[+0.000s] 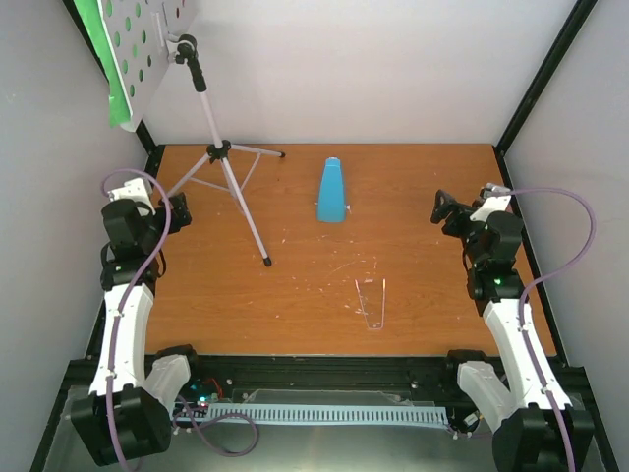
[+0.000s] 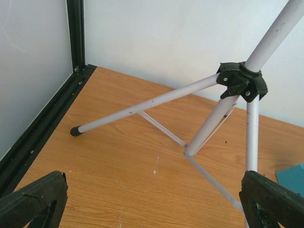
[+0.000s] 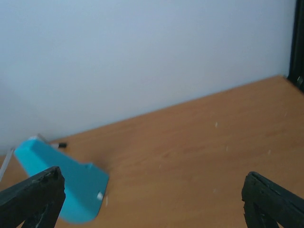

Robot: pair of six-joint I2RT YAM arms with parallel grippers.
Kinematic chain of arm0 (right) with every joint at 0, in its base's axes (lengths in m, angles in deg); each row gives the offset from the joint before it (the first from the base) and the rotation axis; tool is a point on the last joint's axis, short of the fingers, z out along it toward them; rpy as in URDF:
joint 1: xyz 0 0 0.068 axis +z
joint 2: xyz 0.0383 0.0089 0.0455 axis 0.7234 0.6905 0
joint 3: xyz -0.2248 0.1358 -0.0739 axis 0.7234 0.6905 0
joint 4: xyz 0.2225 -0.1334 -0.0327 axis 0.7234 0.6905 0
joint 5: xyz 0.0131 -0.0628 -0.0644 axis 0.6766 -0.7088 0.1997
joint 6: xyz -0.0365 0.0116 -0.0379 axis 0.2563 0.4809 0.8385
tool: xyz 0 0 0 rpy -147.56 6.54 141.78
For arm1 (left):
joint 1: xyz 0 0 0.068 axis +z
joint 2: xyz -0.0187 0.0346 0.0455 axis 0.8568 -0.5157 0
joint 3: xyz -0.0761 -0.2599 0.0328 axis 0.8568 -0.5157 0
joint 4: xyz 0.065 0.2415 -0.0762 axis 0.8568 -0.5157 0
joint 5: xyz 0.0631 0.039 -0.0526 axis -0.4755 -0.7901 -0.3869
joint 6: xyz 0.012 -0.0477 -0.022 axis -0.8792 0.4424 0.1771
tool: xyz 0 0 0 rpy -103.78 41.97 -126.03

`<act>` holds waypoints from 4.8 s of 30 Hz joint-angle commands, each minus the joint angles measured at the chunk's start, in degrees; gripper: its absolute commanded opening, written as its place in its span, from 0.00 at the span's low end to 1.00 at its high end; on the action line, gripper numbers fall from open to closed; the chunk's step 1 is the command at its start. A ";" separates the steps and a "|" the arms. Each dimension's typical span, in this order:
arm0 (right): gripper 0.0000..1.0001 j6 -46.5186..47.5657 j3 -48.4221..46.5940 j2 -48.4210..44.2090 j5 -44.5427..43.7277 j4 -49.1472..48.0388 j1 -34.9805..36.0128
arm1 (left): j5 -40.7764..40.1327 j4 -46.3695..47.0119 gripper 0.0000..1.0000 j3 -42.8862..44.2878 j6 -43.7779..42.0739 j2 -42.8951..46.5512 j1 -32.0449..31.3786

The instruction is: Pack up the instrument practice props

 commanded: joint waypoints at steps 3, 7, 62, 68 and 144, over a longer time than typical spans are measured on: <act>1.00 -5.02 -2.47 -4.91 9.09 12.53 -0.08 | 3.25 0.83 0.99 1.17 3.20 3.73 0.39; 1.00 -8.48 -2.56 -8.46 17.96 11.73 -0.09 | 11.26 2.44 1.00 -1.62 5.48 5.87 0.37; 1.00 3.13 -12.28 -7.85 31.39 33.65 0.07 | -12.67 -19.93 0.70 75.07 4.16 -73.15 -47.44; 1.00 2.87 -12.65 -6.80 29.73 34.72 0.09 | -8.94 -18.92 0.67 74.33 -0.23 -73.73 -47.44; 0.37 -5.90 -32.01 60.94 23.42 17.21 20.55 | 29.76 35.92 0.92 -17.30 37.00 -21.37 -39.85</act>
